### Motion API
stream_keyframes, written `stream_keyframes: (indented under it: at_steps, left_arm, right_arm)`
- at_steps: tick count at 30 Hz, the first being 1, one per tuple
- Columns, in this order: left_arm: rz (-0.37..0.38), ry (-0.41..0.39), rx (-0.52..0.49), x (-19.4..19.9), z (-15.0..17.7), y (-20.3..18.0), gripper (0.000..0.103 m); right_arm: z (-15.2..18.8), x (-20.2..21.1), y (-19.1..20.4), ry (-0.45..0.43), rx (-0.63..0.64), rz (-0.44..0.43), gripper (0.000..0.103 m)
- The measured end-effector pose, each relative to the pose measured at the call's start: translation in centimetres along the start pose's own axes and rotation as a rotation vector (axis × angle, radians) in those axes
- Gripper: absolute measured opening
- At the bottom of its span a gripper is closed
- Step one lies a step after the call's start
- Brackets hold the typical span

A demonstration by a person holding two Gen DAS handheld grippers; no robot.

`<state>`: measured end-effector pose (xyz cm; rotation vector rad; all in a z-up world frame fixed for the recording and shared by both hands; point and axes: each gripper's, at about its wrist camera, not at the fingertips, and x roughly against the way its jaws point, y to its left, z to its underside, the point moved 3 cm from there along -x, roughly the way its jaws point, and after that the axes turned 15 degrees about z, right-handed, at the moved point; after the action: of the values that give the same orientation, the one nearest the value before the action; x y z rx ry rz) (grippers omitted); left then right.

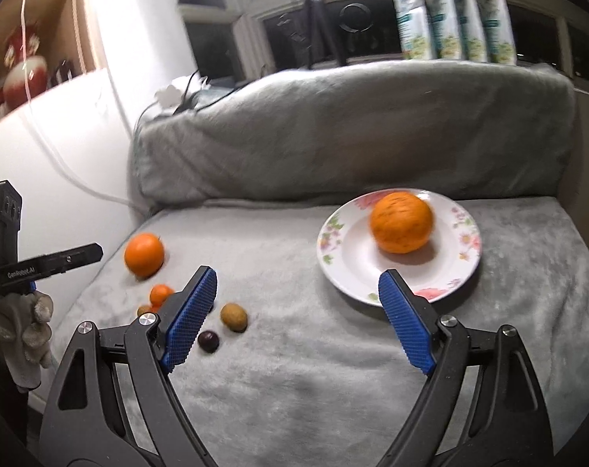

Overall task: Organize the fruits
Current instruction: 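Withdraw the right tool from the plate toward the small fruits, then grasp the brown kiwi with the right tool while the left tool grasps a tangerine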

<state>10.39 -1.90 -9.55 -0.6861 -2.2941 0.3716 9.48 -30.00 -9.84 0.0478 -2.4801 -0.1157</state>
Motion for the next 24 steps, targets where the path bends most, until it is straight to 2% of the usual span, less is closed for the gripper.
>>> stream_keyframes:
  at_steps: [5, 10, 14, 20, 24]
  left_arm:
    - [-0.021, 0.021, 0.054, 0.1, 1.7, 2.2, 0.064]
    - [0.0, 0.039, 0.091, -0.3, 2.5, 3.2, 0.063]
    - [0.025, 0.062, 0.11, -1.1, 2.8, 3.5, 0.056]
    - [0.066, 0.106, 0.136, -2.8, 2.8, 3.8, 0.048]
    - [0.078, 0.132, 0.152, -3.8, 2.8, 4.1, 0.041]
  right_arm:
    - [0.6, -1.0, 1.6, 0.043, 0.037, -0.033, 0.088]
    - [1.2, -2.3, 2.5, 0.091, 0.053, -0.06, 0.088]
    - [1.7, -3.3, 3.1, 0.127, 0.061, -0.076, 0.087]
    - [2.3, -4.7, 4.2, 0.175, 0.079, -0.101, 0.081]
    - [2.8, -5.8, 4.9, 0.216, 0.085, -0.126, 0.072]
